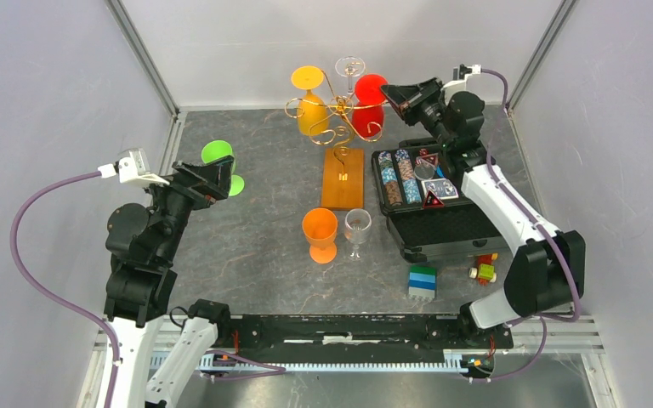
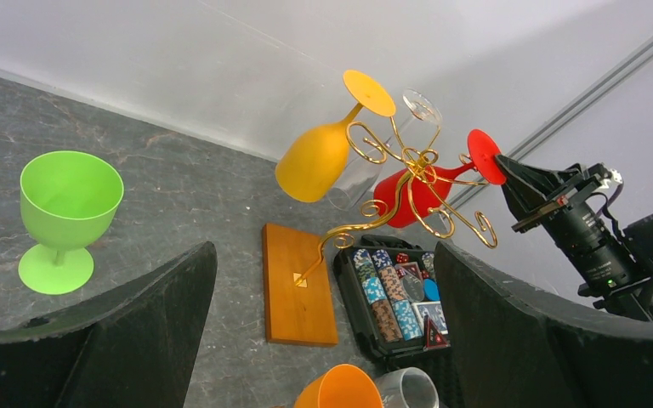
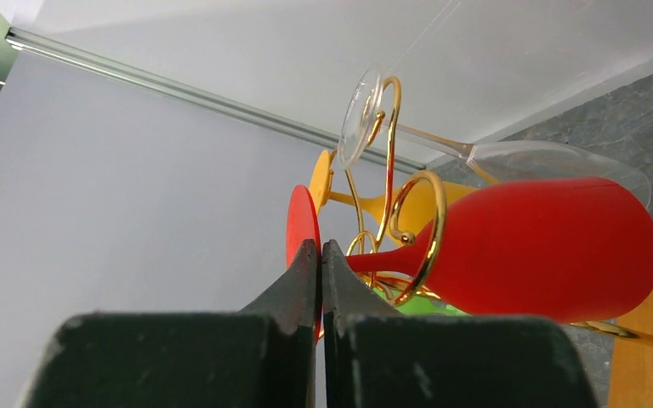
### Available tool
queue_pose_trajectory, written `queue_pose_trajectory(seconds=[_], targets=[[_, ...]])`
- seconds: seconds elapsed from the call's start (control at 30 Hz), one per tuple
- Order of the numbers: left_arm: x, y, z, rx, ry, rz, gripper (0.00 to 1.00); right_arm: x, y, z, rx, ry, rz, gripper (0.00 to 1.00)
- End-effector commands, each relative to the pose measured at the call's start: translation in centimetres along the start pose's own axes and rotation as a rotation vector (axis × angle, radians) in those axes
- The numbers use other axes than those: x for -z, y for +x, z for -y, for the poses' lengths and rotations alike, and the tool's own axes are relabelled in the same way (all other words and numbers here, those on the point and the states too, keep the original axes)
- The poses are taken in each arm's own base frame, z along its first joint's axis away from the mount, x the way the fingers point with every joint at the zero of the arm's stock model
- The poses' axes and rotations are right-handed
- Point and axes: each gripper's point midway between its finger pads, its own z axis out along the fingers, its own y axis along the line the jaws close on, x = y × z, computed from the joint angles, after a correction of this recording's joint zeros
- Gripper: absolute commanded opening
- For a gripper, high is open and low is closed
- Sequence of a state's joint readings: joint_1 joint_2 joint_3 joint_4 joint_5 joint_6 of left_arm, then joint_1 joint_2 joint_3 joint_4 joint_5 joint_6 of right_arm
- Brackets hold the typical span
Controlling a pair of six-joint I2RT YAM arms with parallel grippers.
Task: Take the wine glass off the wine glass rack
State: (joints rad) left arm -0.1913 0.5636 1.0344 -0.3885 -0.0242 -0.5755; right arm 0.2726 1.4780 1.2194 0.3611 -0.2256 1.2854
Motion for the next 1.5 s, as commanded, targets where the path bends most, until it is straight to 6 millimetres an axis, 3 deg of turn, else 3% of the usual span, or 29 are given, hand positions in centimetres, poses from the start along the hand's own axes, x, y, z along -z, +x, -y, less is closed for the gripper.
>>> queue_pose_trajectory(seconds=[0.0, 0.43, 0.7, 0.93, 1.07, 1.27, 1.47], targets=[[0.1, -0.8, 0.3, -0.001, 0.012, 0.034, 1.00, -1.0, -1.9, -3.8, 0.090, -0.058, 0.078, 0.00], [-0.4, -0.6, 0.6, 0.008, 0.025, 0.020, 1.00, -4.4, -5.0, -4.1, 0.208, 0.022, 0.174, 0.00], [-0.5, -0.8, 0.4, 0.011, 0.021, 0.040, 1.00, -4.3, -6.7, -5.1, 0.287, 0.046, 0.237, 0.00], [-0.8, -1.0, 1.4, 0.037, 0.068, 0.051, 1.00, 0.6, -9.3, -6.8, 0.438, 0.097, 0.370, 0.00], [-1.1, -0.8, 2.8, 0.045, 0.138, 0.020, 1.00, 4.8, -9.9, -8.5, 0.491, 0.087, 0.422, 0.00], [-2.1, 0.7, 5.6, 0.075, 0.274, -0.094, 1.00, 10.7, -7.5, -9.8, 0.476, 0.000, 0.388, 0.00], [-3.1, 1.1, 8.6, 0.204, 0.445, -0.127, 1.00, 14.0, -3.6, -12.1, 0.408, -0.187, 0.253, 0.00]])
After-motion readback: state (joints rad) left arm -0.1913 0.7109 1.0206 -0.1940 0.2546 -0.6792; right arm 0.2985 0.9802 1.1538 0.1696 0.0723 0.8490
